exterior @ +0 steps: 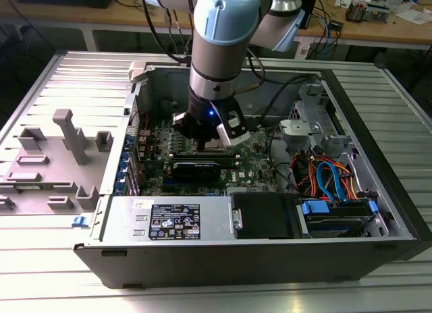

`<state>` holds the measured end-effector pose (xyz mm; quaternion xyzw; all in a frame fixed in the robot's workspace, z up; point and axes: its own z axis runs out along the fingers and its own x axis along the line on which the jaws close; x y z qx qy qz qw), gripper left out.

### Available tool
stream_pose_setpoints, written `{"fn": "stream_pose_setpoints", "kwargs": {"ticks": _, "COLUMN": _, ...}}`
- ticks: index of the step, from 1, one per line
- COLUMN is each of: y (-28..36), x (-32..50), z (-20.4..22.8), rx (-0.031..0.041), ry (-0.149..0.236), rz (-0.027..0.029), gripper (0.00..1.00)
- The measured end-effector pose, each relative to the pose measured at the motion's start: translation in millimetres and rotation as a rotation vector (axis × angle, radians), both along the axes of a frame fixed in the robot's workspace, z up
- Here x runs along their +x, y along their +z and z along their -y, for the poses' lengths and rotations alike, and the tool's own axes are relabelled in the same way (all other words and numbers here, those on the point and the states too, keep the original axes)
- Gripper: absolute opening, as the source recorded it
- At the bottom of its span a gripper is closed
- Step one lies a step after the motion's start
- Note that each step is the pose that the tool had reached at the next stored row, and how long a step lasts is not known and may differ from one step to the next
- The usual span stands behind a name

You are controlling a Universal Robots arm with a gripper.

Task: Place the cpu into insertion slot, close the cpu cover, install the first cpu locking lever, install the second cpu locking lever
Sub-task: 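Install the second cpu locking lever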

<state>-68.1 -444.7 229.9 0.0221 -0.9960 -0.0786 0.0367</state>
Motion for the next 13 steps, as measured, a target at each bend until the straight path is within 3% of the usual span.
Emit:
{"fn": "stream_pose_setpoints", "kwargs": {"ticks": 6, "y": -10.3, "x": -8.9, "z": 0.0, "rx": 0.0080, "ry": 0.027, "rz": 0.0000, "gripper": 0.11}}
{"fn": "stream_pose_setpoints", "kwargs": {"ticks": 8, "y": -11.0, "x": -9.5, "z": 0.1, "rx": 0.0077, "ry": 0.050, "rz": 0.0001, "gripper": 0.11}}
{"fn": "stream_pose_setpoints", "kwargs": {"ticks": 10, "y": -11.3, "x": -9.9, "z": 0.1, "rx": 0.0080, "ry": 0.052, "rz": 0.0052, "gripper": 0.11}}
{"fn": "stream_pose_setpoints", "kwargs": {"ticks": 13, "y": -11.2, "x": -10.0, "z": 0.2, "rx": 0.0080, "ry": 0.053, "rz": 0.0065, "gripper": 0.11}}
